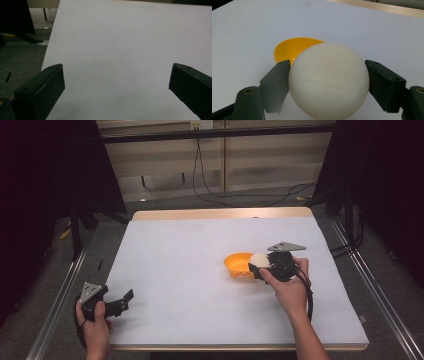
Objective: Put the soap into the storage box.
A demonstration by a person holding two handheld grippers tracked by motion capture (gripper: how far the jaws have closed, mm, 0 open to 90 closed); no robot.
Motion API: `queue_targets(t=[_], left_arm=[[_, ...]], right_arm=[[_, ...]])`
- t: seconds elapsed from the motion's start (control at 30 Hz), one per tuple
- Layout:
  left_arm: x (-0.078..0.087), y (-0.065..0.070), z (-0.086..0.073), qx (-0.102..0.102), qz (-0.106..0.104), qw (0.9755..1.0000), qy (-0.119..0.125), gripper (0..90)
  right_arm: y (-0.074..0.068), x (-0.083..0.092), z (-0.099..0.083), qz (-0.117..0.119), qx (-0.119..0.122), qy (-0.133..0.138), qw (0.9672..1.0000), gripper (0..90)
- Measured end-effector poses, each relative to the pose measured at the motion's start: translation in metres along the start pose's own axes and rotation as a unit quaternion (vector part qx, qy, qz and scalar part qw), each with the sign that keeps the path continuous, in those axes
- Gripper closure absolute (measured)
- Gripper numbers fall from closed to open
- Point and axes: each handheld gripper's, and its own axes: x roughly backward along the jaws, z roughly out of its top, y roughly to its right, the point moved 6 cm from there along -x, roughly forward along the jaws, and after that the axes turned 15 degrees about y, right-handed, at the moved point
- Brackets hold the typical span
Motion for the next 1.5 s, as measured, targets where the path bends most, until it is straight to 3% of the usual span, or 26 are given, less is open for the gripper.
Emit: queue_targets(t=[1.07, 1.5], left_arm=[[0.0, 0.0, 0.0, 0.0, 0.0, 1.0, 0.0, 0.0], [0.0, 0.0, 0.0, 0.003, -0.001, 1.0, 0.0, 0.0]], right_arm=[[-0.013, -0.024, 0.011, 0.007, 0.004, -0.001, 1.0, 23.1], [-0.018, -0.035, 0.007, 0.008, 0.003, -0.008, 0.9999, 23.1]])
